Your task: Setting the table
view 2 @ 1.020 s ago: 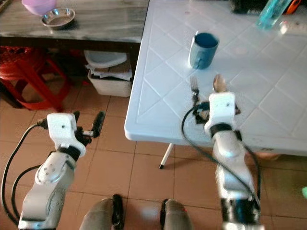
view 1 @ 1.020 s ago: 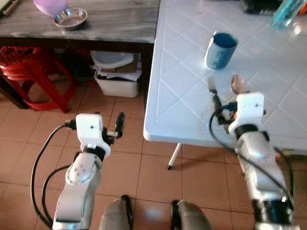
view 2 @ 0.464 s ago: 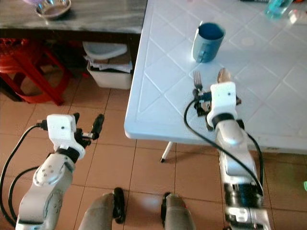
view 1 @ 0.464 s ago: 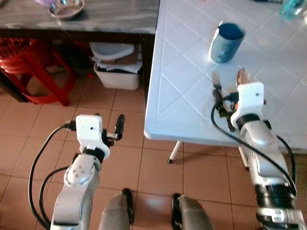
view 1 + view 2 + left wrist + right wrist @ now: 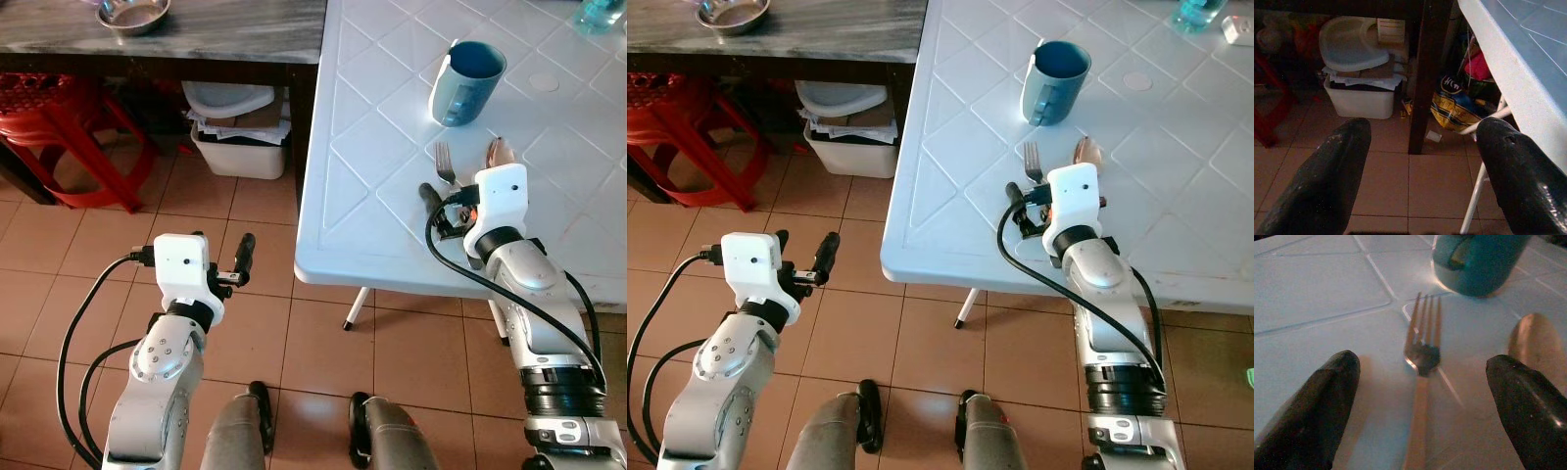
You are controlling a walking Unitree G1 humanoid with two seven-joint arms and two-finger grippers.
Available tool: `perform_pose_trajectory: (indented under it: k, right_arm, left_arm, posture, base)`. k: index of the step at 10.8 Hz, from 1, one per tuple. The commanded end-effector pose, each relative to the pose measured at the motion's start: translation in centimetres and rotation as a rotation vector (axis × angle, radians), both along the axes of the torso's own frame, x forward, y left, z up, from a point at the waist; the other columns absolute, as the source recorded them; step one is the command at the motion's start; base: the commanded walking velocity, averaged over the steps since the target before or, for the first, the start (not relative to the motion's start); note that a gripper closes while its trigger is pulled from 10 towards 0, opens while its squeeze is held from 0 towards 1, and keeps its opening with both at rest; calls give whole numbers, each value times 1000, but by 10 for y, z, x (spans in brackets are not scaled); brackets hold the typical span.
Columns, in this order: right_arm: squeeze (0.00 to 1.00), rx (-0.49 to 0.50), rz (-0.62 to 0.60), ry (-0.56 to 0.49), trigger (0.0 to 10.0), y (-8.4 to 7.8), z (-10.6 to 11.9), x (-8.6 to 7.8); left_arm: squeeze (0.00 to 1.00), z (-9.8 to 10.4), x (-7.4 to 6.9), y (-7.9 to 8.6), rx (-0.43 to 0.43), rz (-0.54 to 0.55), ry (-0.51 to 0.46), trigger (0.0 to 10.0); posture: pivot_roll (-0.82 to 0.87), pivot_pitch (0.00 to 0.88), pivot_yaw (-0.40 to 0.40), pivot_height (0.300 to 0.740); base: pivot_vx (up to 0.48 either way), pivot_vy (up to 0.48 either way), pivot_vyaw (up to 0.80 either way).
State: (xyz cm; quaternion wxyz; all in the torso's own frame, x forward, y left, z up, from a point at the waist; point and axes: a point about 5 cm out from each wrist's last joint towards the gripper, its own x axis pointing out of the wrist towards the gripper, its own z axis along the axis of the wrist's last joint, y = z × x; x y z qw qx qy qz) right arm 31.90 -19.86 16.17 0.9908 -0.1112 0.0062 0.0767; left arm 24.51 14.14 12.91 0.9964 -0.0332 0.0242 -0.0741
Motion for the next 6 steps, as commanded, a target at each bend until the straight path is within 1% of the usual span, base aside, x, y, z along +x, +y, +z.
perform_pose_trajectory:
  k: [1, 3, 6]
  right_arm:
    - [0, 12, 38, 76, 0, 4, -15, -7]
    - [0, 35, 44, 133, 0, 2, -22, -11]
    - [0, 93, -3, 188, 0, -11, -28, -11]
  left_arm:
    - [0, -2, -4, 2, 14, 6, 16, 10000]
    - [0, -2, -3, 3, 16, 2, 18, 10000]
    - [0, -2, -3, 3, 14, -1, 20, 10000]
  posture:
    - [-10, 285, 38, 740]
    - [-11, 285, 38, 740]
    - [-9, 286, 37, 740]
  base:
    - [0, 0, 0]
    - [0, 0, 0]
    - [0, 0, 0]
